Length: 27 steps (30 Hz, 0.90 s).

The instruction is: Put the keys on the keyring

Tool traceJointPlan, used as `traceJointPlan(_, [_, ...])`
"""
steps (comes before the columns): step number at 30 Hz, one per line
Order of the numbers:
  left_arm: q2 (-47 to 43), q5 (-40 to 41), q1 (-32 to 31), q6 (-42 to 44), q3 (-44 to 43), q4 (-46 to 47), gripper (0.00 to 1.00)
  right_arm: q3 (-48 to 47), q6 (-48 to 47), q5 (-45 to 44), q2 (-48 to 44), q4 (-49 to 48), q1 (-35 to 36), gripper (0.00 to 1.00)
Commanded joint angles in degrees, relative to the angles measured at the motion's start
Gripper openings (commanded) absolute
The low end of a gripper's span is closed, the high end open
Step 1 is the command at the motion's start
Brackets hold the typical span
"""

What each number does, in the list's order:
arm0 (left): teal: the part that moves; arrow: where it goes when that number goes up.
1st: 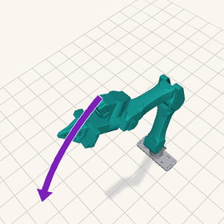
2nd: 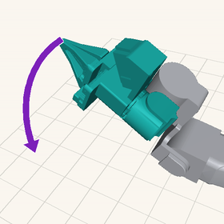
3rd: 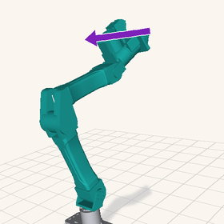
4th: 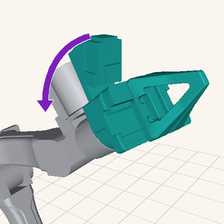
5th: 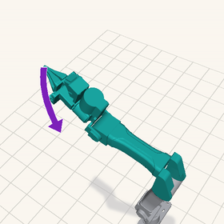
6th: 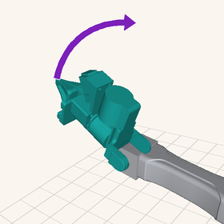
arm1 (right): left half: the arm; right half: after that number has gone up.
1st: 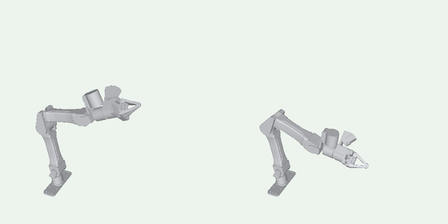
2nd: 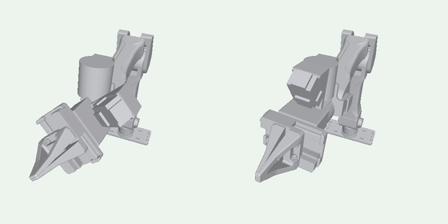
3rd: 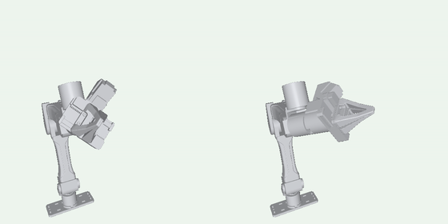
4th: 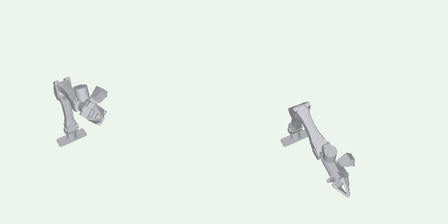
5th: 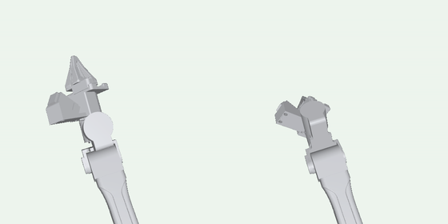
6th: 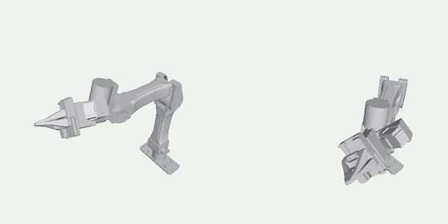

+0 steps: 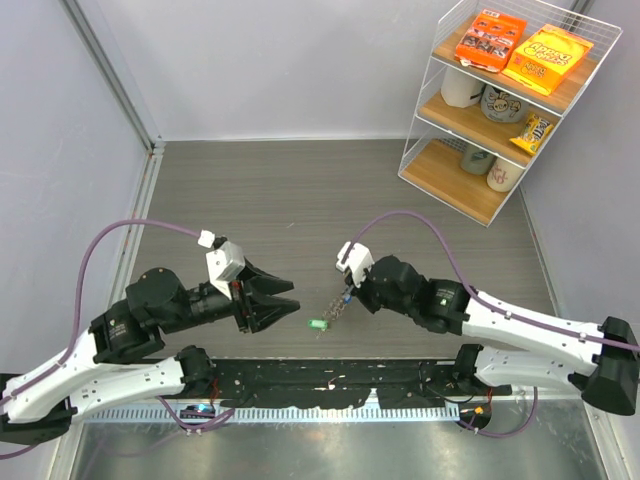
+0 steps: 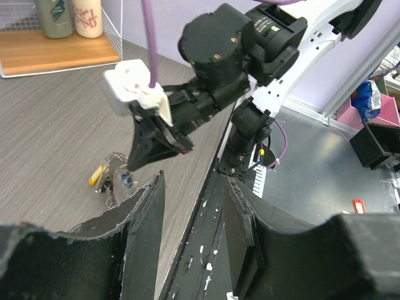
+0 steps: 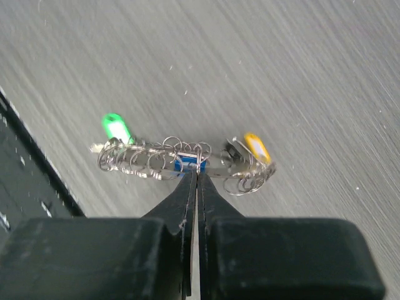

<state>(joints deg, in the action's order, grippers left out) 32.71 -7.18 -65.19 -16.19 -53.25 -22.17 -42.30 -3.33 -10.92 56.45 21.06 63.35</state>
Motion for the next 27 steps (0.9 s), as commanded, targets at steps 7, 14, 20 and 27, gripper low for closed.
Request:
traceJointPlan(7, [-1.24,1.29,-0.11,-0.69,0.52,0.64,0.47,-4.79,3.16,5.99,13.06,-14.55,-7.97,0.05])
traceJointPlan(14, [-2.12,1.11,-0.03,-1.04,0.78,-0.06,0.47,-12.7,5.88,6.87,27.74,-17.63,-12.11,0.06])
traceJointPlan(20, [-3.0,1.55,-0.03,-1.22,1.84,-0.33,0.47,-18.59,8.16,3.8,36.97,-17.19,-15.1,0.07])
traceJointPlan(27, [-2.91,2.7,-0.03,-0.34,1.92,-1.03,0.48,-18.78,7.3,-0.06,31.55,-17.63,-15.8,0.51])
